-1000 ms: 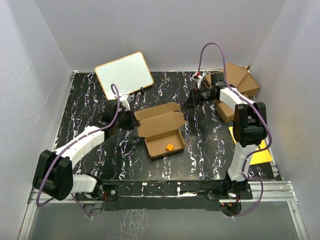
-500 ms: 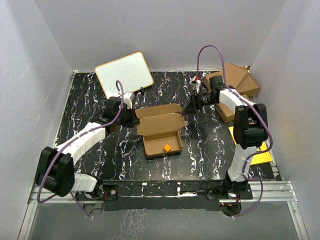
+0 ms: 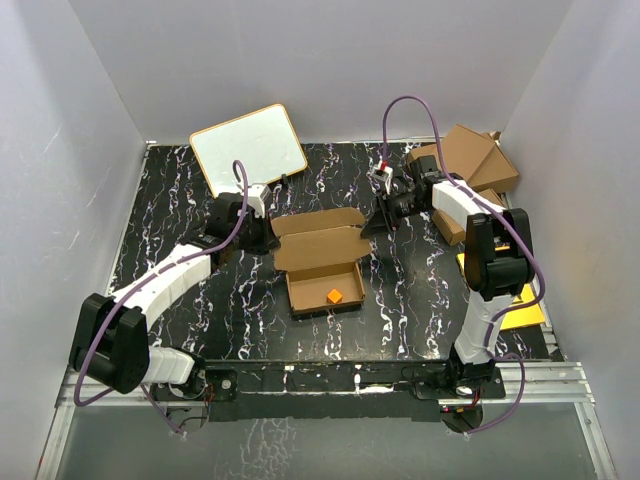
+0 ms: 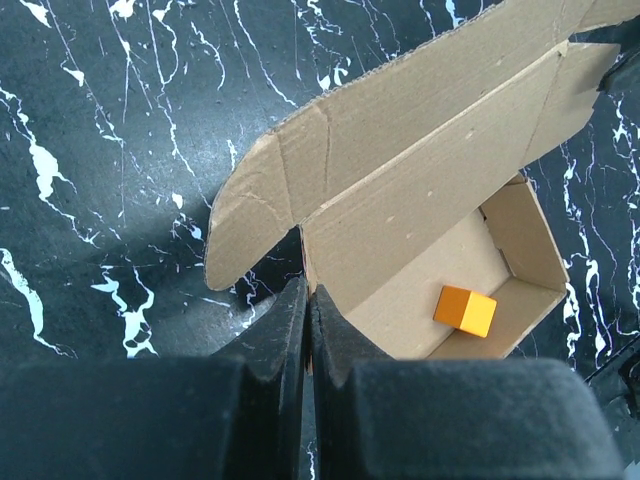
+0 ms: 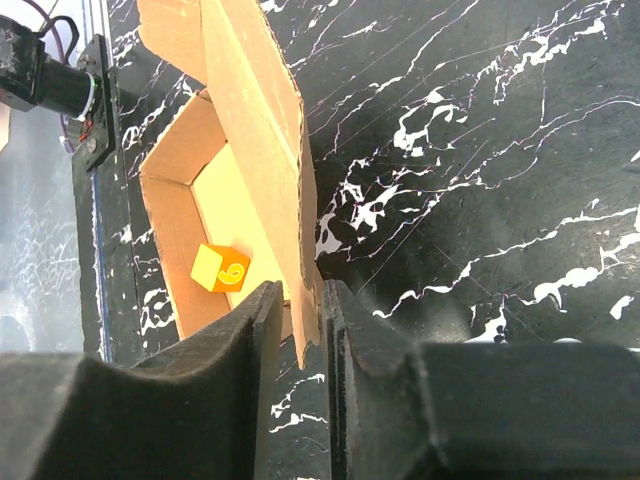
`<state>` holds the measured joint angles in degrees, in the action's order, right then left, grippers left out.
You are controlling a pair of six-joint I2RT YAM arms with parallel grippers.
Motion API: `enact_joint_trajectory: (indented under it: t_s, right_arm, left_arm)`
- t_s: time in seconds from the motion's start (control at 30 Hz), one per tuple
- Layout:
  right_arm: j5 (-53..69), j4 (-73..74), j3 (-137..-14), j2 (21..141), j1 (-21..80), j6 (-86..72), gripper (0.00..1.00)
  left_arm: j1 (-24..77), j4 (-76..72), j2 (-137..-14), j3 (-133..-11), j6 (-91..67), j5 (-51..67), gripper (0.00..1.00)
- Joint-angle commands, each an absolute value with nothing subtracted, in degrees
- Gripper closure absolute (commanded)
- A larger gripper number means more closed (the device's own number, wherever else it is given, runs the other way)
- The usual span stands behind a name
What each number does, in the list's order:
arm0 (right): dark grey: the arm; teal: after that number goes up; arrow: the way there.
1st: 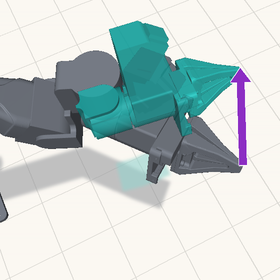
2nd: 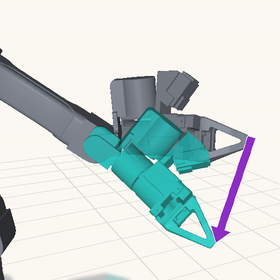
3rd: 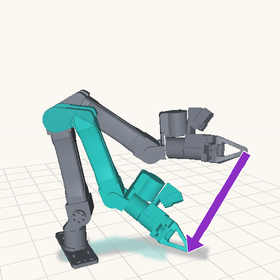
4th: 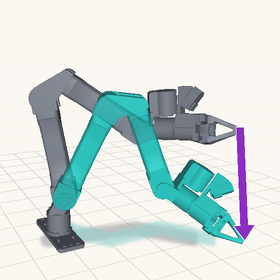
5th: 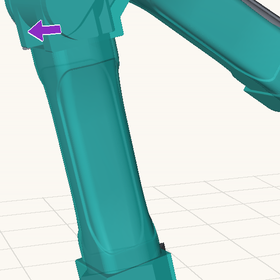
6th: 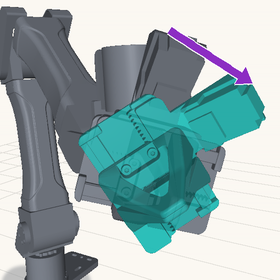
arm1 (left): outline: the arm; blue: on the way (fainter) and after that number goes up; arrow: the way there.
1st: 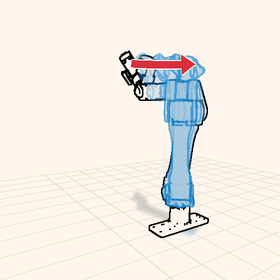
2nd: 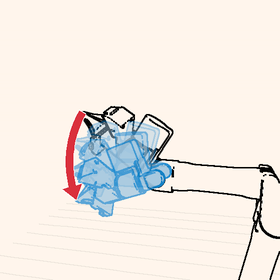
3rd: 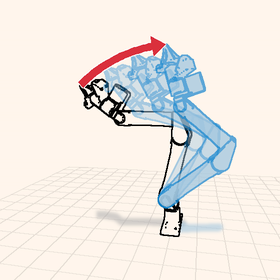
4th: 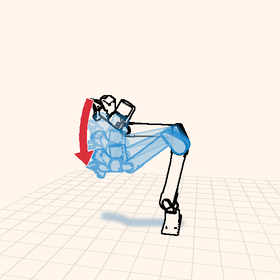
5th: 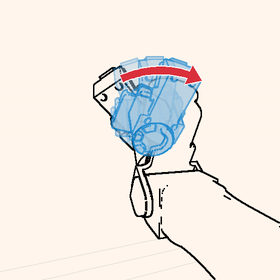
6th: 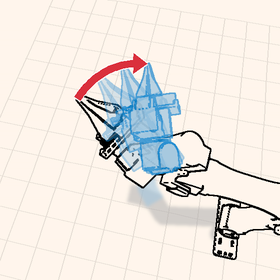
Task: Fold the paper box
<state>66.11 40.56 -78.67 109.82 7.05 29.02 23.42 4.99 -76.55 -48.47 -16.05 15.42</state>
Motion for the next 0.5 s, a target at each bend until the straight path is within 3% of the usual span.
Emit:
enact_joint_trajectory:
  t_s: [0.0,0.23,0.47]
  right_arm:
    - [66.2,39.7,-78.4,105.8,7.6,30.9,0.78]
    - [61.4,34.6,-78.2,103.0,9.1,27.3,0.91]
    - [51.9,27.2,-81.4,102.5,12.7,21.4,0.92]
  left_arm:
    - [23.6,6.0,-75.4,-51.5,-15.7,15.7,1.00]
    - [23.6,5.8,-75.4,-53.1,-19.0,12.0,1.00]
    - [23.6,4.0,-77.7,-55.0,-21.5,5.2,1.00]
